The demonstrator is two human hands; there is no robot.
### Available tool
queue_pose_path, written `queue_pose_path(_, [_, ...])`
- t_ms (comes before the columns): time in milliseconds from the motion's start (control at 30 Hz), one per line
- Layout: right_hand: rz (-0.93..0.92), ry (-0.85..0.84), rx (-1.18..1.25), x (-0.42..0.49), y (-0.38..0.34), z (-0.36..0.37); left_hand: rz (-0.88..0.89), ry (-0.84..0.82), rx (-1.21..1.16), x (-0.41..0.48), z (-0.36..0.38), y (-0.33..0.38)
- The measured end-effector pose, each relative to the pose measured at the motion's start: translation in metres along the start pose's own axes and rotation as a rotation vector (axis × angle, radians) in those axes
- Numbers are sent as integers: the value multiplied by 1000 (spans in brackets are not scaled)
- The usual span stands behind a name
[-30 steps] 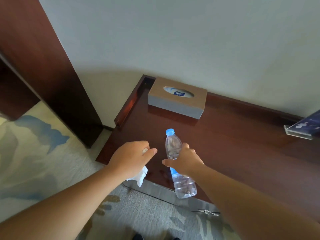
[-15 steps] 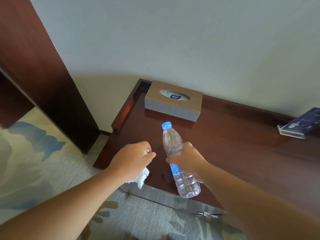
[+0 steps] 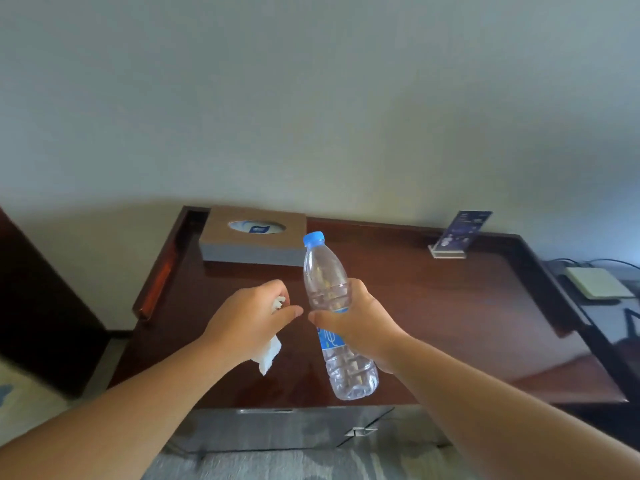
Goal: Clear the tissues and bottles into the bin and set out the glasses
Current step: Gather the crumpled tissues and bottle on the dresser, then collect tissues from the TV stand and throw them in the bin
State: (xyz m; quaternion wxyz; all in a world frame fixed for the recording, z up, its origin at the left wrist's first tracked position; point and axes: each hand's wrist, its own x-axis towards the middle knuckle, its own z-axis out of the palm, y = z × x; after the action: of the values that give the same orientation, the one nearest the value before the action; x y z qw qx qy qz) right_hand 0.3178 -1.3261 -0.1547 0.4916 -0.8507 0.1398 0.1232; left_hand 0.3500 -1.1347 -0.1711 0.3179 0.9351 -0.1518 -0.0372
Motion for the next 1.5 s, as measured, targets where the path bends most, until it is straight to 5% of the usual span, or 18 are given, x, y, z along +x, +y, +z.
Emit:
queue_pose_path(433, [9, 281, 96, -68, 66, -125, 194, -276, 19, 21, 64, 134])
queue_pose_path(967, [83, 560, 221, -198, 225, -328, 455, -283, 64, -11, 221, 380])
queue_pose_path(1233, [148, 719, 252, -231, 273, -374, 603, -245, 96, -16, 269, 445])
queue_pose_path(1500, [250, 875, 261, -254, 295, -394, 745, -393, 31, 2, 300, 489])
